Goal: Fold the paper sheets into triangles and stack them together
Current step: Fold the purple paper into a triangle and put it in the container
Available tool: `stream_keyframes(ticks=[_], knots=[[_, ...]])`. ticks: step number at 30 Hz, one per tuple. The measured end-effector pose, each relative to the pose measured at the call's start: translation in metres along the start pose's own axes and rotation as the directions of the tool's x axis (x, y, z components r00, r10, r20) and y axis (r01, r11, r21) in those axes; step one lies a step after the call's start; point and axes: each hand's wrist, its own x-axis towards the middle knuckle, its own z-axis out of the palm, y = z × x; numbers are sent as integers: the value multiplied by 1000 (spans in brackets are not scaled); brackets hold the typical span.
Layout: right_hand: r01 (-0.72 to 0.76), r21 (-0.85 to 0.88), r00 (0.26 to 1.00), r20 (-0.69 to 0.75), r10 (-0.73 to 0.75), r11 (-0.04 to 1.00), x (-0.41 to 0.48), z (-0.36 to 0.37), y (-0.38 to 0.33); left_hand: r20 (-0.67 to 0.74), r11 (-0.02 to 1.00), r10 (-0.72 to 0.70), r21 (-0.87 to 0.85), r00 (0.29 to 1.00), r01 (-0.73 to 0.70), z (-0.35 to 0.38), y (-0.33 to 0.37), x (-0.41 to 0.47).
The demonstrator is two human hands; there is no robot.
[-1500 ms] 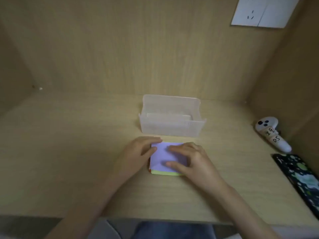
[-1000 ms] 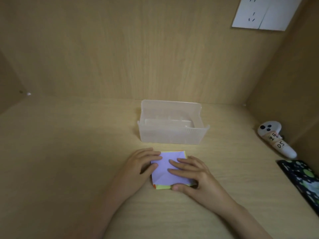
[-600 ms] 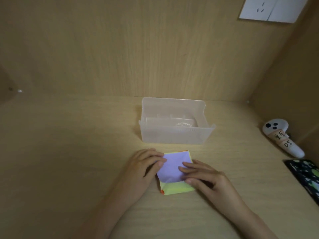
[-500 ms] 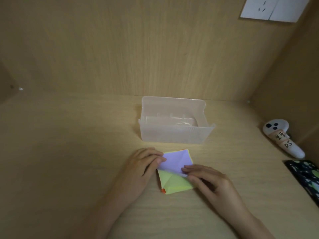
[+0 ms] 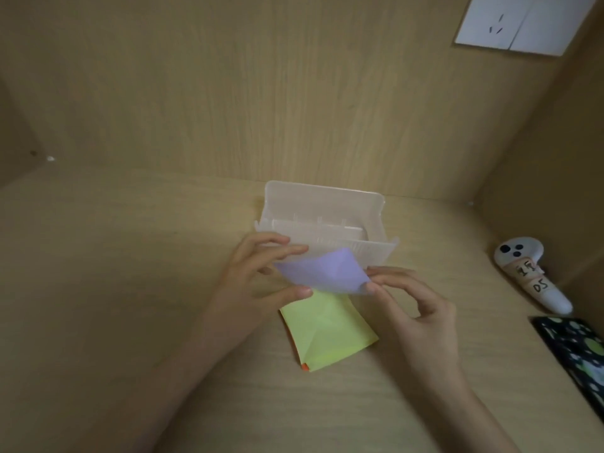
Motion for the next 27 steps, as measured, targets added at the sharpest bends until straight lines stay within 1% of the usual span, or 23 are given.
stream_keyframes(ticks=[5, 6, 8, 11, 13, 15, 17, 19, 21, 23, 25, 27], knots=[[177, 3, 984, 10, -177, 984, 33, -3, -24, 14, 976, -214, -26, 977, 215, -9, 32, 20], [196, 9, 981, 14, -196, 981, 40, -3, -27, 34, 963, -262, -60, 964, 264, -10, 37, 24], [232, 11, 972, 43, -232, 973, 51, -3, -30, 126, 910, -331, -220, 935, 352, -11, 43, 31], [291, -8, 954, 86, -289, 957, 64, -4, -28, 272, 817, -308, -415, 912, 400, -17, 45, 40], [309, -1, 945, 112, -307, 951, 68, -7, -23, 287, 792, -267, -478, 920, 379, -22, 43, 45], [257, 36, 956, 137, -260, 966, 69, -9, -17, 208, 803, -275, -487, 939, 343, -23, 39, 48], [163, 98, 967, 180, -179, 982, 67, -11, -13, 85, 854, -296, -423, 951, 303, -20, 34, 49], [98, 143, 964, 232, -130, 985, 66, -10, -10, 17, 871, -292, -409, 956, 273, -15, 31, 49], [30, 175, 956, 281, -80, 984, 66, -7, -12, 2, 852, -302, -448, 953, 271, -10, 31, 47], [-68, 198, 949, 314, 2, 978, 70, -3, -17, 26, 811, -323, -507, 946, 291, -6, 32, 47], [-172, 259, 947, 309, 87, 950, 75, 1, -24, 54, 800, -315, -521, 947, 296, -2, 32, 47], [-227, 299, 948, 286, 139, 927, 79, 4, -28, 57, 798, -306, -530, 950, 288, 0, 35, 48]])
